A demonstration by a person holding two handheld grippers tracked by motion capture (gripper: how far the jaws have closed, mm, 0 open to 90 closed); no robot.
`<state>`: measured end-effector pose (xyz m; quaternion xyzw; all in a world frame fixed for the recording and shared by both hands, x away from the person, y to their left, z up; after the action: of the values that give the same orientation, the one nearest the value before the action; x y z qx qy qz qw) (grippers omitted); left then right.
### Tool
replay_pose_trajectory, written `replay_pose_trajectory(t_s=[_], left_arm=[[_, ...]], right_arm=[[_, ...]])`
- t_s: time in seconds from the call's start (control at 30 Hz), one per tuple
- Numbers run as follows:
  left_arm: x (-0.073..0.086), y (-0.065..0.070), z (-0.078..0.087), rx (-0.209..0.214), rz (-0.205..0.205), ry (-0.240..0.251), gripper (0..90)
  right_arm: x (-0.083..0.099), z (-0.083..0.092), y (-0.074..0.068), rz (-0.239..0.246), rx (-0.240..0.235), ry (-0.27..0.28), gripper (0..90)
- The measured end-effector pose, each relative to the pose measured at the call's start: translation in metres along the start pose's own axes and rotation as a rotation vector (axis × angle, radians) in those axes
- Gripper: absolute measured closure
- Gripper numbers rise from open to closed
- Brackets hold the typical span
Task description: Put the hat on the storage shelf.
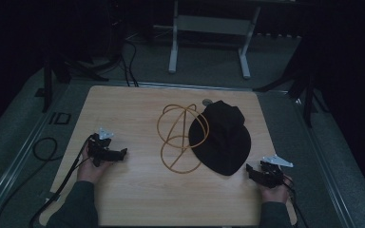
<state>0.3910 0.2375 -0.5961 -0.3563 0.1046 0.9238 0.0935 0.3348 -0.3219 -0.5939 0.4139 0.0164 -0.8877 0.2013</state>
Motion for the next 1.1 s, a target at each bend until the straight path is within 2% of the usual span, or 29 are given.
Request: replay_pose_trajectory(t_s=[0.17, 0.3, 0.47, 0.6, 0.67, 0.73, 0.9, 1.1], left_arm=[[0.0, 0.0, 0.0, 0.0, 0.0, 0.0, 2.1], [0.0, 0.0, 0.0, 0.0, 0.0, -0.001, 2.1], [0.0, 0.0, 0.0, 0.0, 0.0, 0.0, 2.1], [0.0, 0.0, 0.0, -0.001, 0.0, -0.001, 2.1], [0.0, 0.0, 0.0, 0.0, 0.0, -0.001, 2.1], [0.0, 0.0, 0.0, -0.001, 0.0, -0.001, 2.1], [0.0, 0.0, 0.0, 0.0, 0.0, 0.0, 2.1], [0.0, 0.0, 0.0, -0.001, 0.0, 0.0, 2.1]], right_arm=[[0.0, 0.0, 0.0, -0.001, 0.001, 0.0, 35.6], [-0.004, 0.0, 0.001, 0.002, -0.005, -0.037, 38.4], [-0.005, 0.0, 0.001, 0.013, -0.02, -0.048, 39.6], [-0.006, 0.004, 0.002, 0.044, -0.057, -0.08, 47.6], [-0.007, 0.005, 0.003, 0.045, -0.07, -0.098, 50.1], [-0.009, 0.005, 0.004, 0.067, -0.073, -0.116, 51.5], [-0.023, 0.008, 0.001, 0.101, -0.102, -0.12, 52.4], [-0.041, 0.014, -0.003, 0.168, -0.128, -0.154, 52.1]])
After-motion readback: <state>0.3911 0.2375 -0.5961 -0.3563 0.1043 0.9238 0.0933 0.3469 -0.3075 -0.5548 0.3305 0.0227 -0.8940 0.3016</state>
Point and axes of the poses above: each handheld gripper's, and its own axes: z roughly backward along the jaws, x roughly out of its underside, y roughly to its right, the point moved 4 cm from there along -z, roughly forward along the jaws, and after that the axes turned 11 degrees about z, right-handed, at the moved point
